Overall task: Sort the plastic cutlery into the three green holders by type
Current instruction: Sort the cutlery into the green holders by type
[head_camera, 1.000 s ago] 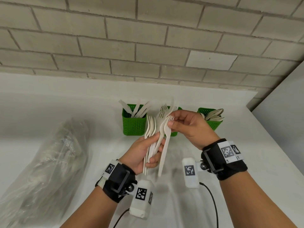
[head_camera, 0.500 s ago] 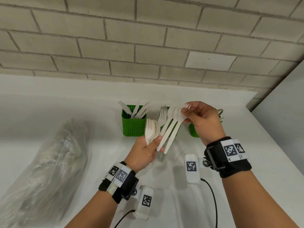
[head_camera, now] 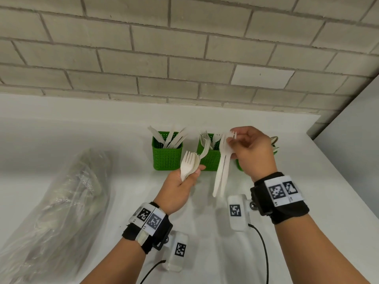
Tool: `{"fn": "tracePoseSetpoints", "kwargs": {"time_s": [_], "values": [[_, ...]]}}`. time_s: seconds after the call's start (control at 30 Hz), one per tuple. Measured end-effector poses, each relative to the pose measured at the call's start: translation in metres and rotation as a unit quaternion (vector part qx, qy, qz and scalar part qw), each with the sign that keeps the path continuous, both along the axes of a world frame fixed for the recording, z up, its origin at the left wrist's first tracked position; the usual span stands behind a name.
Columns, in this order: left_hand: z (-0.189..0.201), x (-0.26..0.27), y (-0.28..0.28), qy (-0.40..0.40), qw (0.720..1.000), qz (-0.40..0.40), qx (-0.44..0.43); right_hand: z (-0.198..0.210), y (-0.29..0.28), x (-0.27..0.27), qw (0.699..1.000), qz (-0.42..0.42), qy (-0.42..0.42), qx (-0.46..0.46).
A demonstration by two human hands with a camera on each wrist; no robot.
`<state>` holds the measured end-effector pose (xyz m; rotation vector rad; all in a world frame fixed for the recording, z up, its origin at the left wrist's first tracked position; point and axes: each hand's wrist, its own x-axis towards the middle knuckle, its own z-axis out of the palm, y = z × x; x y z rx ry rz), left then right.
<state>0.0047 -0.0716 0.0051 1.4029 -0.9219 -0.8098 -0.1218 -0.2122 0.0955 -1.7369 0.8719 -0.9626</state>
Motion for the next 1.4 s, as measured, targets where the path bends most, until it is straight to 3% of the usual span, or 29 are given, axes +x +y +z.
{"fn": "tracePoseSetpoints", "kwargs": {"time_s": [0.07, 0.13, 0.3, 0.37, 0.57, 0.7, 0.8, 0.97, 1.07, 1.13, 1.23, 1.4], "values": [[-0.004, 0.001, -0.002, -0.052, 0.999, 0.009, 0.009, -0.006, 0.006, 0.003, 0.995, 0.0, 0.076, -0.07], [-0.006, 0.0, -0.004, -0.116, 0.993, 0.019, 0.03, -0.012, 0.014, 0.009, 0.993, 0.004, 0.087, -0.082], [-0.005, 0.001, -0.005, -0.226, 0.971, 0.067, 0.047, -0.016, 0.023, 0.014, 0.99, 0.059, -0.032, 0.125], [-0.002, 0.002, -0.003, -0.271, 0.958, 0.074, 0.052, -0.016, 0.023, 0.012, 0.982, 0.077, -0.066, 0.162], [0.011, -0.002, 0.001, -0.359, 0.928, 0.055, 0.086, -0.021, 0.021, 0.01, 0.969, 0.087, -0.106, 0.205], [0.012, -0.004, 0.002, -0.424, 0.894, 0.037, 0.143, -0.026, 0.019, 0.009, 0.974, 0.086, -0.076, 0.194], [0.01, -0.004, 0.003, -0.43, 0.891, 0.029, 0.146, -0.028, 0.012, 0.008, 0.98, 0.078, -0.033, 0.178], [0.002, 0.0, 0.001, -0.342, 0.933, -0.07, 0.082, -0.03, 0.005, 0.002, 0.993, 0.063, 0.042, 0.088], [-0.003, 0.0, 0.004, -0.263, 0.956, -0.113, 0.055, -0.028, 0.003, -0.003, 0.99, 0.085, 0.069, 0.087], [-0.005, -0.001, 0.007, -0.193, 0.975, -0.099, 0.053, -0.023, -0.001, -0.007, 0.991, 0.086, 0.077, 0.073], [-0.005, 0.0, 0.008, -0.045, 0.997, -0.029, 0.049, -0.002, -0.012, -0.014, 0.998, 0.019, 0.06, 0.025], [0.008, 0.005, 0.007, 0.204, 0.979, 0.008, 0.028, 0.027, -0.042, -0.015, 0.991, -0.098, -0.035, -0.085]]}}
